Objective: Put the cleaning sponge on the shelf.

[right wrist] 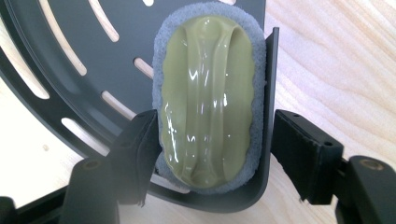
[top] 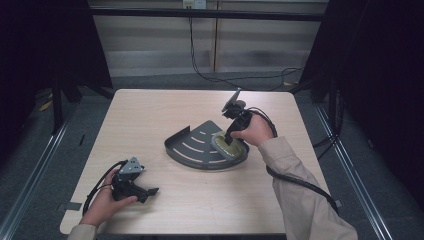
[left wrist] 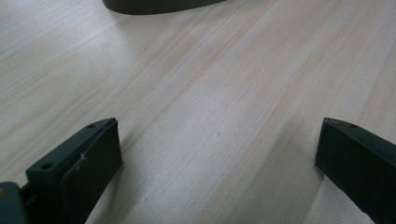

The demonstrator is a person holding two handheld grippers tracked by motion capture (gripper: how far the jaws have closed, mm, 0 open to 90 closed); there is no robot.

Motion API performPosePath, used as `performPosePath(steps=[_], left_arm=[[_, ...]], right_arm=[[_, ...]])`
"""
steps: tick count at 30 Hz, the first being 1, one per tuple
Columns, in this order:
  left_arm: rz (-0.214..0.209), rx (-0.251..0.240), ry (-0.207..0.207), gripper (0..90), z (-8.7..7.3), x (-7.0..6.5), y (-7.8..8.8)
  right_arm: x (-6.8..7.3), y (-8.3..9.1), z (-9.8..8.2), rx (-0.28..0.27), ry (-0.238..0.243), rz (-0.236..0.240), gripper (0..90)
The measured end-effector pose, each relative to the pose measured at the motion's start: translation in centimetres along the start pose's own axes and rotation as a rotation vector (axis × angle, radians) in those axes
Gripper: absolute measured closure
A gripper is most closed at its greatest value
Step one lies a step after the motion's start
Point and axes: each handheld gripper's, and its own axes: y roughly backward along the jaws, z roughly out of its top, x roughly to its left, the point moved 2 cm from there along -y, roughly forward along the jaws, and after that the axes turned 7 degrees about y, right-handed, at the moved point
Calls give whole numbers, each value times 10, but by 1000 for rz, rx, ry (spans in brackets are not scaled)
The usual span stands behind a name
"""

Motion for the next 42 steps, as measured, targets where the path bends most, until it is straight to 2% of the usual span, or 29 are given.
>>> performPosePath(steps=[15,42], left_arm=[[3,4,-6,0,0,0,0],[4,4,-5,0,0,0,0]], right_arm=[[1,10,-12,-10,19,-1,284],[1,28,-46,-21,64,9,225]])
